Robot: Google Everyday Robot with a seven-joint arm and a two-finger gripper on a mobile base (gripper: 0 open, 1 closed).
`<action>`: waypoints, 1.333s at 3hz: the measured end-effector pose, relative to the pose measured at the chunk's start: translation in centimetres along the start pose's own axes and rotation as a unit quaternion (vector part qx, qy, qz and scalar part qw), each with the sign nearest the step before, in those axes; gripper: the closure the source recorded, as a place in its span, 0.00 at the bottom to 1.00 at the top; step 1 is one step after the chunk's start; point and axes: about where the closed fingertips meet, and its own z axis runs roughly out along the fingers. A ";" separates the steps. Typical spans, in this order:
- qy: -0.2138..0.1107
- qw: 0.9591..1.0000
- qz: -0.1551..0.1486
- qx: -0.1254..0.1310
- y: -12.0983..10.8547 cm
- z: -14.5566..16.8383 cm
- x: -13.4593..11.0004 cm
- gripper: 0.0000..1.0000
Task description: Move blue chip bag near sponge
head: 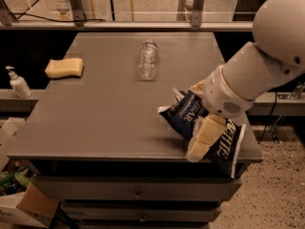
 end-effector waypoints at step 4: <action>-0.066 0.996 -0.042 0.030 -3.1 0.8 -5.0 0.88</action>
Offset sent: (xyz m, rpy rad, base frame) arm 0.0326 0.0160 -0.0283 0.0740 -0.0519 0.0020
